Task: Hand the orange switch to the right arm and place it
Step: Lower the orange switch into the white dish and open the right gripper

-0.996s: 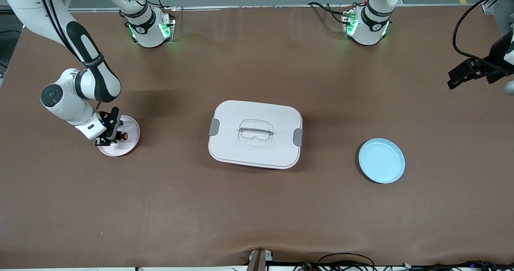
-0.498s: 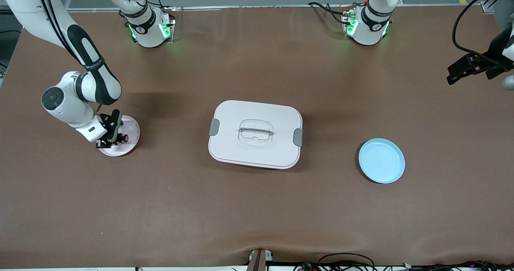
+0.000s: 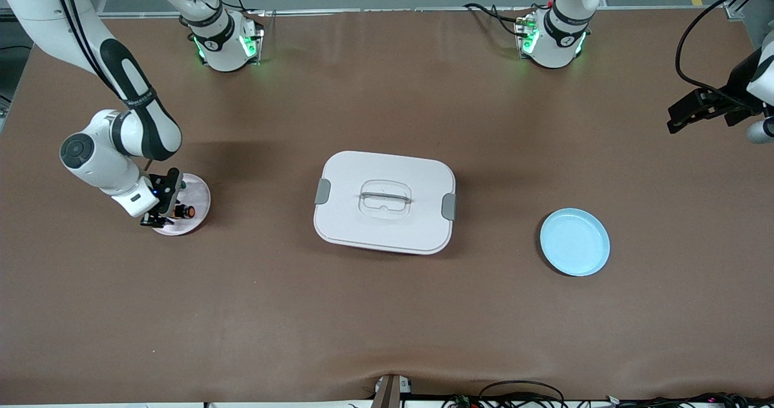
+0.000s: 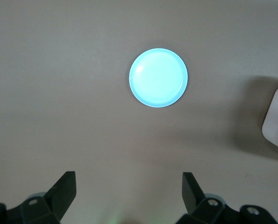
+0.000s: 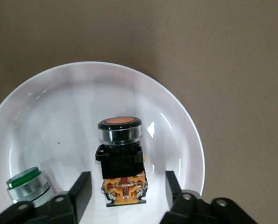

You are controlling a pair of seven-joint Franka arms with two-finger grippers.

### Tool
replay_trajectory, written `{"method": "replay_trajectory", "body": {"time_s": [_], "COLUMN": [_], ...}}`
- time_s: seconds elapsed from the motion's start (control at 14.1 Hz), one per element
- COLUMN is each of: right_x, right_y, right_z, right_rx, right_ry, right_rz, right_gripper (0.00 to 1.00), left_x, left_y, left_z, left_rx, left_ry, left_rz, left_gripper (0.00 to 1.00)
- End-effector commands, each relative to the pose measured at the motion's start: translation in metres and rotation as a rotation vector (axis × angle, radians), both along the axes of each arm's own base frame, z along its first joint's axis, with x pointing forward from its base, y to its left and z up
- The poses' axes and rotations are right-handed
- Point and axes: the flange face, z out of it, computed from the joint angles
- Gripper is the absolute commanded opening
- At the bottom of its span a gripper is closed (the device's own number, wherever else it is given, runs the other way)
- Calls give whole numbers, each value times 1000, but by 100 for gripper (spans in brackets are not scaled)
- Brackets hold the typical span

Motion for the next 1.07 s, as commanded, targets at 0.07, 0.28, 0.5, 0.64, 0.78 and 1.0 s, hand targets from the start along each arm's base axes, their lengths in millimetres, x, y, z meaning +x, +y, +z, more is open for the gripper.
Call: {"method": "replay_trajectory", "body": {"time_s": [0.07, 0.28, 0.5, 0.64, 0.78, 1.0], "right_x": [15, 22, 22, 19, 14, 4], "right_y": [0, 0, 3, 4, 5, 8], "right_z": [13, 35, 63, 85, 108, 145], "right_rx": [17, 32, 34, 33, 30, 23], "right_ry": [54, 141, 185, 189, 205, 223], "right_rz": [-13, -55, -161, -228, -310, -436], "right_gripper": [100, 100, 100, 100, 100, 100], "left_x": [-5, -9, -10, -10, -10, -10], "left_y": [0, 0, 1, 1, 1, 1], "left_z": [3, 8, 11, 11, 12, 13], "left_rx": [-13, -13, -12, -13, -12, -12], "left_ry": [-12, -15, -19, -21, -25, -27], "left_rz": [-22, -22, -25, -25, -25, -25], "left_gripper": [100, 100, 100, 100, 100, 100]}}
